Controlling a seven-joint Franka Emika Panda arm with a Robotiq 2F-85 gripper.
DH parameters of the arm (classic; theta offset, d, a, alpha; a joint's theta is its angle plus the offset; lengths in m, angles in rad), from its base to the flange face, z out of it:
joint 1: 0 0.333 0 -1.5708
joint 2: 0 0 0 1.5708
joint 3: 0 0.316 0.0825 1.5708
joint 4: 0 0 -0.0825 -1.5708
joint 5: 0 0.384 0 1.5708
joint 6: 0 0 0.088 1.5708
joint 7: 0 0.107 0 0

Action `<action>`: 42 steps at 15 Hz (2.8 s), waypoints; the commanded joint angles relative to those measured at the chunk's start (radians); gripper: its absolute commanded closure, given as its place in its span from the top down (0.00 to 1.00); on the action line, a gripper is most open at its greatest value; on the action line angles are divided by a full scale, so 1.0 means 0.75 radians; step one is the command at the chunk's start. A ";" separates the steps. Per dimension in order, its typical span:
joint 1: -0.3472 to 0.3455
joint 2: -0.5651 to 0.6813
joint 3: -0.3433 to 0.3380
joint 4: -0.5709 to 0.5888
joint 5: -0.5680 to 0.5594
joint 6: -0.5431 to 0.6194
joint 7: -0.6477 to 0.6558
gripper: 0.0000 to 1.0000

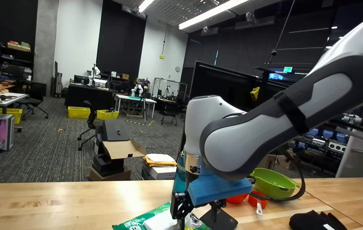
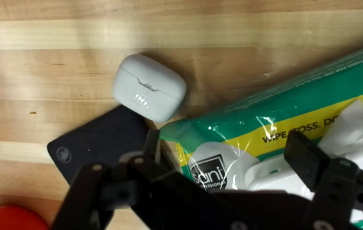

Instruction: Close the pack of wipes

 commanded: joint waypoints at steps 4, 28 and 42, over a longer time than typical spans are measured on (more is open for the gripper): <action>-0.010 -0.031 0.035 0.020 0.044 -0.025 -0.063 1.00; -0.034 -0.021 0.052 0.088 0.045 -0.007 -0.169 1.00; -0.052 0.024 0.040 0.075 0.073 0.012 -0.220 1.00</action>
